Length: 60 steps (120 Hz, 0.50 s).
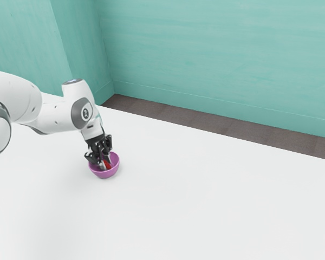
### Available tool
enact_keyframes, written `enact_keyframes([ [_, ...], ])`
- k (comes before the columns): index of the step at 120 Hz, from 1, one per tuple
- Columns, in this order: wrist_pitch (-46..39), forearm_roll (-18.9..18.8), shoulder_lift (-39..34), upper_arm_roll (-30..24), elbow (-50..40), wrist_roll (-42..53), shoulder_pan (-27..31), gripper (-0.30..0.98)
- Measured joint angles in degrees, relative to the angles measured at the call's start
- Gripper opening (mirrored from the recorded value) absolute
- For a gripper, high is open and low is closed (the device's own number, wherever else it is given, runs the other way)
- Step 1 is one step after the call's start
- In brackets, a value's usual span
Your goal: Take strawberry from the bowl
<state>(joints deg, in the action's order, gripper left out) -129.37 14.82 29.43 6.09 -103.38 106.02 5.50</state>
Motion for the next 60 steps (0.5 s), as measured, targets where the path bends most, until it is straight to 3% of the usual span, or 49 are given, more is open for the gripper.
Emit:
enact_keyframes([
  [24, -0.5, -0.2, -3.6, 0.0, -2.1, -0.8, -0.8, 0.10],
  [45, -0.5, -2.3, -17.4, -0.2, -13.6, -3.3, -7.4, 0.11],
  [60, -0.5, -3.8, -18.3, -0.7, -15.3, -5.7, -11.6, 0.11],
])
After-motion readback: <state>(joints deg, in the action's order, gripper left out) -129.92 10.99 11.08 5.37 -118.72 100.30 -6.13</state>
